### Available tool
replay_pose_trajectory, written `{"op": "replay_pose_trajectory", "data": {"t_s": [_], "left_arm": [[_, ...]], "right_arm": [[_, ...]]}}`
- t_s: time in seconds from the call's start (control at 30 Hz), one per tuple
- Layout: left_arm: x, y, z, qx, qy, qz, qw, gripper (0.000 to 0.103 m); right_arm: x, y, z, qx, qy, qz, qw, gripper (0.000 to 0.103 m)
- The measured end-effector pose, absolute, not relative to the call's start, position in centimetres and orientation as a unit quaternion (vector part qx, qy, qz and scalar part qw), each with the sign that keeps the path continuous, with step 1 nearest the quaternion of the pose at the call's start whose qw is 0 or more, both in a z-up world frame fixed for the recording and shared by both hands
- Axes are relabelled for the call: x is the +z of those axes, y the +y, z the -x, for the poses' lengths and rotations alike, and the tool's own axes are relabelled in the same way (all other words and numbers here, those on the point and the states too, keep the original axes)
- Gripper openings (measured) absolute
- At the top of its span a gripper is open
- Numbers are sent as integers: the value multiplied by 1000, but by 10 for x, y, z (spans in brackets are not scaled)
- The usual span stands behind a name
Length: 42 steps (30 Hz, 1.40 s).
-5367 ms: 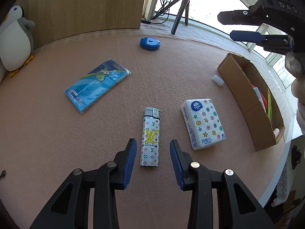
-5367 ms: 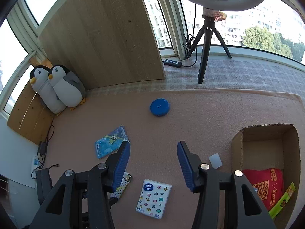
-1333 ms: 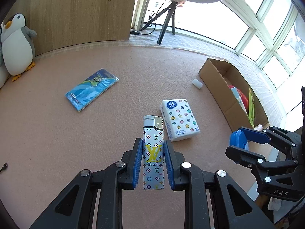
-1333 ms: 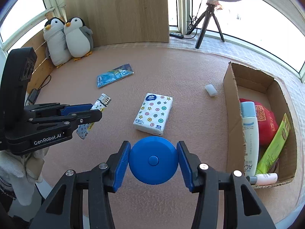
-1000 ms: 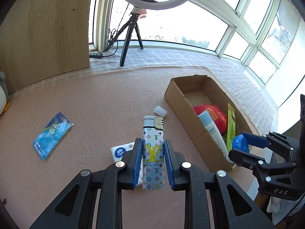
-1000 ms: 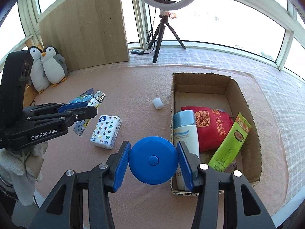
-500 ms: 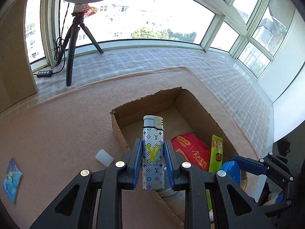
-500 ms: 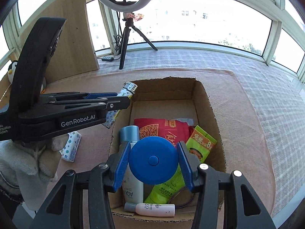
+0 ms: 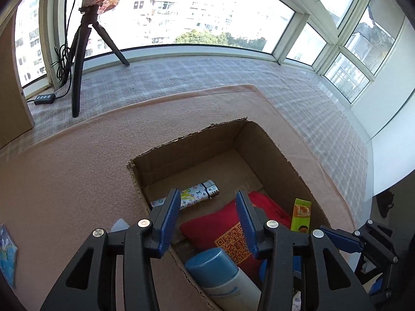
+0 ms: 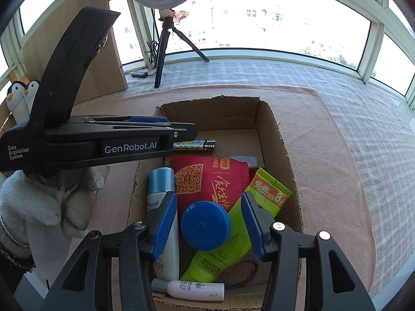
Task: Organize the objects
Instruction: 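Open both tools to drop the tape measure and lighter into the box, then lower the left tool onto the starred tissue pack and close on it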
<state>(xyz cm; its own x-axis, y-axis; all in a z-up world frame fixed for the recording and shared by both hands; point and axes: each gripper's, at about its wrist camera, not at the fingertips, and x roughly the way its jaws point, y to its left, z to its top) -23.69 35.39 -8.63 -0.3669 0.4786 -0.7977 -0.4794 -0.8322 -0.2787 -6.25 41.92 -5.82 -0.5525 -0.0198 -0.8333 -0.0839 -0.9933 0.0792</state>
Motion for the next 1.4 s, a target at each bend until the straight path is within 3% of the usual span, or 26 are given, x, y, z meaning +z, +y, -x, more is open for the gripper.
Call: {"op": "replay_pose_trajectory", "data": {"t_s": [0.3, 0.97, 1.3, 1.4], "left_arm": [[-64, 297, 219, 838, -19, 469, 278, 48], [-62, 69, 139, 857, -76, 476, 183, 47], [-101, 59, 118, 829, -96, 508, 214, 48], [-111, 70, 116, 819, -94, 517, 231, 60]], "right_arm": [[-53, 412, 54, 880, 88, 467, 18, 48], [-49, 294, 48, 879, 141, 451, -62, 48], [-91, 261, 81, 837, 182, 508, -87, 48], [-102, 257, 89, 827, 187, 523, -87, 48]]}}
